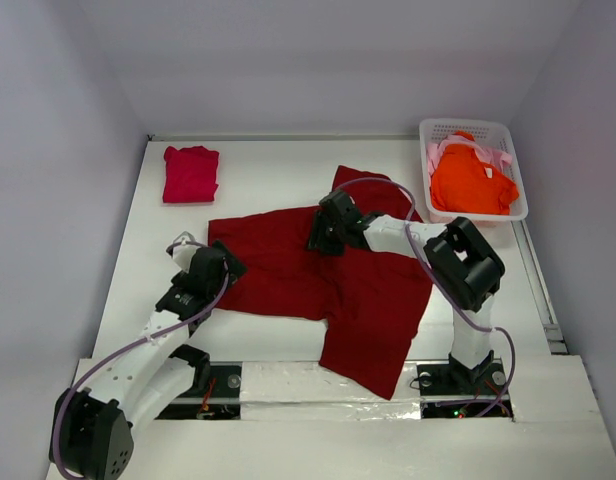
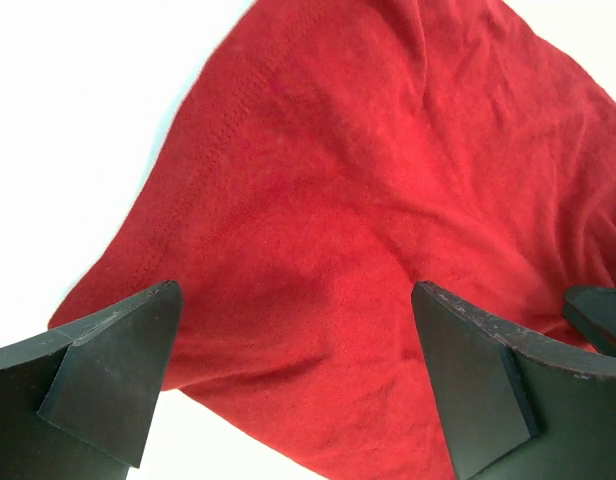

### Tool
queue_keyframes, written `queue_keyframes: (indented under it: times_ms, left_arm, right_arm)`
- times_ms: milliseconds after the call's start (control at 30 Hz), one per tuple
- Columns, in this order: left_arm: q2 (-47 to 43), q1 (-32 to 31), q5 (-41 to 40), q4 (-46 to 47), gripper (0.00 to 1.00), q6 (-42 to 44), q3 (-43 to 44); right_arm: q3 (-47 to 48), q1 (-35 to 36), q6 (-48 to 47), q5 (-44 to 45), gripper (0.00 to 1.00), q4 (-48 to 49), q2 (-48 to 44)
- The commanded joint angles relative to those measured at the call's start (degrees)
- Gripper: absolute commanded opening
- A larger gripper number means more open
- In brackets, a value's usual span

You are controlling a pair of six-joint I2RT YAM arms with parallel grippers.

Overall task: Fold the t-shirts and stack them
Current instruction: Flatten the tshirt out

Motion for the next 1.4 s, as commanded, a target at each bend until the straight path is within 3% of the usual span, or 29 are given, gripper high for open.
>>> queue_keyframes:
  times_ms: [0,733,1167,1367]
  left_arm:
    - [-1.0,-0.2,-2.4,-1.4,0.99,-1.0,2.8]
    - [-0.8,-0.2,-1.1,-0.1,0.99,-0.9,2.7]
    - [0.8,-0.2,4.1,8.8,0.99,-0.3,-2.0]
    - [5.1,-0.7,3.9,8.7,0.98,-0.6,-1.9]
  right_arm:
    - [-2.9,-1.4,0.6,7.0,0.56,-5.9,0.3]
    - [-3.9,-3.1,7.3,22.0,0.53,-16.5,-4.1]
    - [-1.9,-3.7,6.5,21.0,0.51,-17.3,-4.1]
    - [0.4,-3.7,6.1,22.1,0.51,-18.9,-4.1]
